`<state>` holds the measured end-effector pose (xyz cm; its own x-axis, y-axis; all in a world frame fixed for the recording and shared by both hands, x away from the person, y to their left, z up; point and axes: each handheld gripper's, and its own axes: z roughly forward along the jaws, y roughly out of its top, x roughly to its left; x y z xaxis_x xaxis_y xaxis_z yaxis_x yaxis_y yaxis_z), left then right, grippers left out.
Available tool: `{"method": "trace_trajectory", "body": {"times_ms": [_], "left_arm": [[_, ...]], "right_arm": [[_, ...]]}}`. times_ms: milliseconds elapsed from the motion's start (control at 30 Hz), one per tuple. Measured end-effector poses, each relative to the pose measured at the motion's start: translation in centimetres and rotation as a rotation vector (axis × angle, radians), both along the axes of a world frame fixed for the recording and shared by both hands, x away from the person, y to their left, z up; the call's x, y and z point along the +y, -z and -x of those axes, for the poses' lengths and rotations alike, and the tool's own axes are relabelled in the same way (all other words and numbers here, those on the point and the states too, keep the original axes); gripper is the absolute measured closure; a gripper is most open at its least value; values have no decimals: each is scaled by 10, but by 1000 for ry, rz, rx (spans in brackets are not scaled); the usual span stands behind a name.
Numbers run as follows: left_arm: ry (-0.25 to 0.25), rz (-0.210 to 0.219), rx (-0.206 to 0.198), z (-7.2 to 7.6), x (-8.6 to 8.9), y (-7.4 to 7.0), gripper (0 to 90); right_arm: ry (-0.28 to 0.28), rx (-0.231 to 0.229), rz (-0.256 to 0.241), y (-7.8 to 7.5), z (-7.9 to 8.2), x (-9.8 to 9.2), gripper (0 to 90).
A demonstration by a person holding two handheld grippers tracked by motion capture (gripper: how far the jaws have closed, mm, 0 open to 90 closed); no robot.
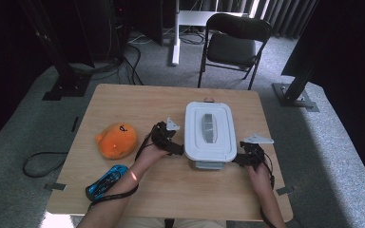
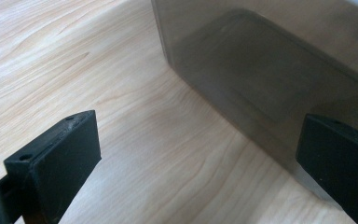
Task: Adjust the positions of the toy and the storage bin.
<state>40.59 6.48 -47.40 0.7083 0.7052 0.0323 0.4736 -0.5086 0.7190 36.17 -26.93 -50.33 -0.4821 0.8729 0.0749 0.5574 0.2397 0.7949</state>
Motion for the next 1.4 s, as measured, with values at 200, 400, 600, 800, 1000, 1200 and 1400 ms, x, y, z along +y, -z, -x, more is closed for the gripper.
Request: {"method": "trace_trajectory", "body": {"times_ms": [200, 400, 600, 800, 1000, 1200, 1400], "left_arm": [[1, -5, -10, 15, 10, -2, 5], [4, -9, -10, 31, 18, 1, 16], [18, -17, -3, 49, 22, 3, 16], [28, 0, 0, 61, 26, 8, 16], [17, 25, -2, 57, 32, 18, 15], [-43, 11, 9, 34, 37, 23, 15], [-78, 21, -15, 15, 38, 19, 14]], "right_arm": [[-25, -9, 4, 0, 13, 9, 254], [-64, -13, 12, -2, 30, 18, 259], [-93, -16, 16, -3, 41, 21, 259], [-111, -20, 1, -1, 50, 20, 258], [-110, -6, -38, 5, 47, 14, 204], [-24, 7, 34, 15, 21, 6, 193], [42, 3, 10, 15, -4, -5, 193]]}}
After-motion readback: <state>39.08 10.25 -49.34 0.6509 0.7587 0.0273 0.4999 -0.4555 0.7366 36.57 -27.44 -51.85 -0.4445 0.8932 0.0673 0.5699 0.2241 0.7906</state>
